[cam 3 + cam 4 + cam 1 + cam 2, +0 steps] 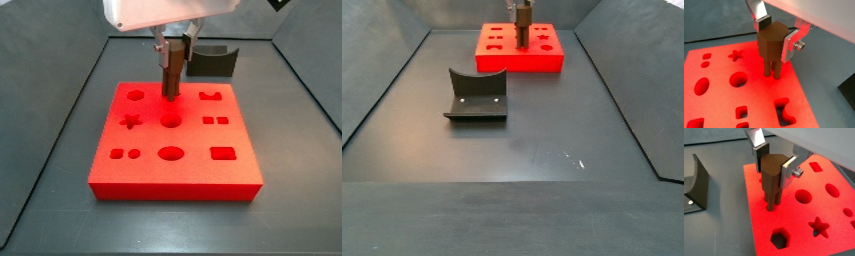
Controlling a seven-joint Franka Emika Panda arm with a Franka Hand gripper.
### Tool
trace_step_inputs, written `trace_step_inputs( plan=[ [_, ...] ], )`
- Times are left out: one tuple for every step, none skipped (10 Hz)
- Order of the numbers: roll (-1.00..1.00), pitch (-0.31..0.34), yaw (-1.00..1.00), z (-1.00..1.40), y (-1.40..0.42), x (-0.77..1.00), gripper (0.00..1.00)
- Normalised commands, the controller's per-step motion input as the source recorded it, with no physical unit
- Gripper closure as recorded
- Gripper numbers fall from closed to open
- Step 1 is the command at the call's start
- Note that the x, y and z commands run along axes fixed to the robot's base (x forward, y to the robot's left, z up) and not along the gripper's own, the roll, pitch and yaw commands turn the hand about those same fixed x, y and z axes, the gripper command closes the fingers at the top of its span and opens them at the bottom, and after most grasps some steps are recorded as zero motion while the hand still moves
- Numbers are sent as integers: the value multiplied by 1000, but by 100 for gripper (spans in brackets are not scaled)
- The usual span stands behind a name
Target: Insert the 3 prong object.
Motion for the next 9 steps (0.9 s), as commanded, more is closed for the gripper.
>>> trace_step_inputs(
  plan=[
    [29,-11,0,-314,0,100,100],
    [56,0,0,-317,0,157,100],
    [44,0,-29,-326,0,91,100],
    [73,0,-37,-426,0,77,100],
    [244,0,-86,-591,-29,94,100],
    [343,21,-197,-646,-86,120,100],
    [313,50,-246,-654,-100,109,100],
    [267,56,-220,-706,-80,66,100],
    [187,89,-169,-749,-54,3,100]
  ],
)
